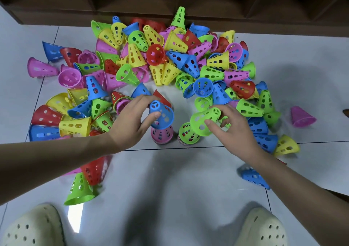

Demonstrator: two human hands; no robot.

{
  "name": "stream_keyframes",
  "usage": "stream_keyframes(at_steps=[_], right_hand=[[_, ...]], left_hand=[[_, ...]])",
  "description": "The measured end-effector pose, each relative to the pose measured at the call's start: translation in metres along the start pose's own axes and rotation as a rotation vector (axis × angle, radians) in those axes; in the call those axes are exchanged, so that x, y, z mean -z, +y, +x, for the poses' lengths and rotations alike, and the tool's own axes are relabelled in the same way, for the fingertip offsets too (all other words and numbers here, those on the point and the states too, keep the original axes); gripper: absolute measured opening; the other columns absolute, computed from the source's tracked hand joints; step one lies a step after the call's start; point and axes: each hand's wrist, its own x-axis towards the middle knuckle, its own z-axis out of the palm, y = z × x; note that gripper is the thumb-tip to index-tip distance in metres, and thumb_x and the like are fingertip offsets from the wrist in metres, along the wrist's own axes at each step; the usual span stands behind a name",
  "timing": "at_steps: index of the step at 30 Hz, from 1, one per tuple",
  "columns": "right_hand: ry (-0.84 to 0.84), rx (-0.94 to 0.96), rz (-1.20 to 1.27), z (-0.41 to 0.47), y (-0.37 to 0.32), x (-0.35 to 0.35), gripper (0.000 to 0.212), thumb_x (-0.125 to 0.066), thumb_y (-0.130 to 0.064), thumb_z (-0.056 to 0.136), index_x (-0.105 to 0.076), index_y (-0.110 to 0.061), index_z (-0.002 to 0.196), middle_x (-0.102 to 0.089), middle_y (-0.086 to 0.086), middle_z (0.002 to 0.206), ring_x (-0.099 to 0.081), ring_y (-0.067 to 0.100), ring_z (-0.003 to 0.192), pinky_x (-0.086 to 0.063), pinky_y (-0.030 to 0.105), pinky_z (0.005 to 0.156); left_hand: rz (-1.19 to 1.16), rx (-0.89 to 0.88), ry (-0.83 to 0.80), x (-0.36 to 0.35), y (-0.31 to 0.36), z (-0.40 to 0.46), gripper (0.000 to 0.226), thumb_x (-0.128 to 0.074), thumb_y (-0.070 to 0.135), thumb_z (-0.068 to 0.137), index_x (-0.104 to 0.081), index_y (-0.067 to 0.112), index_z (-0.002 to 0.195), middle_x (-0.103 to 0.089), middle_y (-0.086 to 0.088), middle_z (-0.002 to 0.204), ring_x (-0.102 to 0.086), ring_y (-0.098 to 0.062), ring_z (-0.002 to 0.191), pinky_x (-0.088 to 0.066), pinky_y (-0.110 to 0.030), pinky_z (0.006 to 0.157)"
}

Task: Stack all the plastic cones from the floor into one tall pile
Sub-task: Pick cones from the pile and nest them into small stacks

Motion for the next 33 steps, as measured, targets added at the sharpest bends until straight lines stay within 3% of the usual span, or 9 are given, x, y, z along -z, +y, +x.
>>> stream_keyframes(at_steps=[2,5,9,11,14,17,21,29,33], right_hand=[[-0.026,0.03,-0.013,-0.005,0.001,-0.002,0.032,-0.074,-0.025,0.089,-0.064,-0.021,0.119,-0.054,-0.02,0.104,-0.052,-0.002,0.089,-0.042,0.01,0.073],[-0.057,0.074,-0.058,-0.01,0.009,-0.011,0.034,-0.075,-0.025,0.088,-0.064,-0.022,0.121,-0.055,-0.015,0.106,-0.051,-0.005,0.094,-0.041,0.008,0.077],[-0.141,0.089,-0.095,-0.012,0.026,-0.026,0.039,-0.073,-0.031,0.089,-0.062,-0.024,0.126,-0.058,-0.009,0.113,-0.054,0.003,0.102,-0.05,0.025,0.084],[-0.167,0.087,-0.111,-0.012,0.032,-0.031,0.04,-0.072,-0.032,0.09,-0.062,-0.024,0.128,-0.058,-0.009,0.112,-0.053,0.003,0.1,-0.051,0.031,0.085],[-0.196,0.072,-0.14,-0.008,0.035,-0.036,0.041,-0.07,-0.038,0.09,-0.06,-0.029,0.128,-0.055,-0.012,0.108,-0.054,0.004,0.098,-0.052,0.034,0.084],[-0.228,0.049,-0.179,-0.006,0.039,-0.041,0.041,-0.069,-0.041,0.09,-0.058,-0.034,0.129,-0.049,-0.017,0.105,-0.05,0.0,0.093,-0.053,0.036,0.084],[-0.233,0.021,-0.163,-0.005,0.042,-0.046,0.041,-0.07,-0.042,0.089,-0.059,-0.035,0.129,-0.053,-0.01,0.104,-0.054,0.007,0.093,-0.052,0.036,0.083],[-0.275,0.04,-0.149,0.0,0.044,-0.041,0.046,-0.076,-0.037,0.085,-0.062,-0.031,0.128,-0.056,-0.01,0.104,-0.055,0.005,0.091,-0.043,0.018,0.076],[-0.264,0.079,-0.199,0.011,0.049,-0.02,0.046,-0.08,-0.029,0.083,-0.063,-0.024,0.125,-0.058,-0.01,0.107,-0.056,0.004,0.091,-0.048,0.021,0.076]], left_hand=[[0.001,0.0,-0.022,0.0,0.0,-0.001,0.035,-0.045,0.04,0.104,-0.054,0.012,0.123,-0.053,0.009,0.109,-0.048,-0.007,0.097,-0.037,-0.017,0.089],[0.014,0.0,-0.071,0.0,0.001,-0.006,0.039,-0.045,0.044,0.103,-0.055,0.013,0.126,-0.055,0.007,0.111,-0.049,-0.007,0.101,-0.038,-0.018,0.091],[0.025,-0.023,-0.126,-0.005,0.002,-0.013,0.04,-0.049,0.045,0.101,-0.057,0.014,0.126,-0.059,0.006,0.116,-0.051,-0.006,0.105,-0.036,-0.012,0.096],[0.037,-0.028,-0.171,-0.007,0.0,-0.014,0.042,-0.05,0.046,0.101,-0.057,0.015,0.127,-0.061,0.004,0.119,-0.054,-0.01,0.109,-0.04,-0.019,0.098],[0.084,-0.027,-0.216,-0.011,-0.004,-0.016,0.044,-0.049,0.05,0.1,-0.058,0.017,0.129,-0.063,0.002,0.12,-0.057,-0.017,0.111,-0.045,-0.031,0.096],[0.08,-0.02,-0.248,-0.013,-0.007,-0.016,0.045,-0.048,0.051,0.1,-0.058,0.019,0.131,-0.063,0.003,0.122,-0.056,-0.015,0.112,-0.047,-0.032,0.097],[0.099,-0.03,-0.297,-0.019,-0.017,-0.017,0.045,-0.05,0.05,0.1,-0.058,0.02,0.133,-0.063,0.003,0.124,-0.056,-0.015,0.114,-0.047,-0.031,0.098],[0.126,-0.028,-0.365,-0.019,-0.029,-0.012,0.052,-0.047,0.059,0.098,-0.06,0.023,0.133,-0.062,0.004,0.124,-0.055,-0.013,0.114,-0.05,-0.034,0.096],[0.048,-0.099,-0.299,-0.006,-0.033,0.0,0.047,-0.033,0.04,0.106,-0.064,0.01,0.125,-0.064,-0.003,0.119,-0.057,-0.019,0.112,-0.046,-0.034,0.097]])
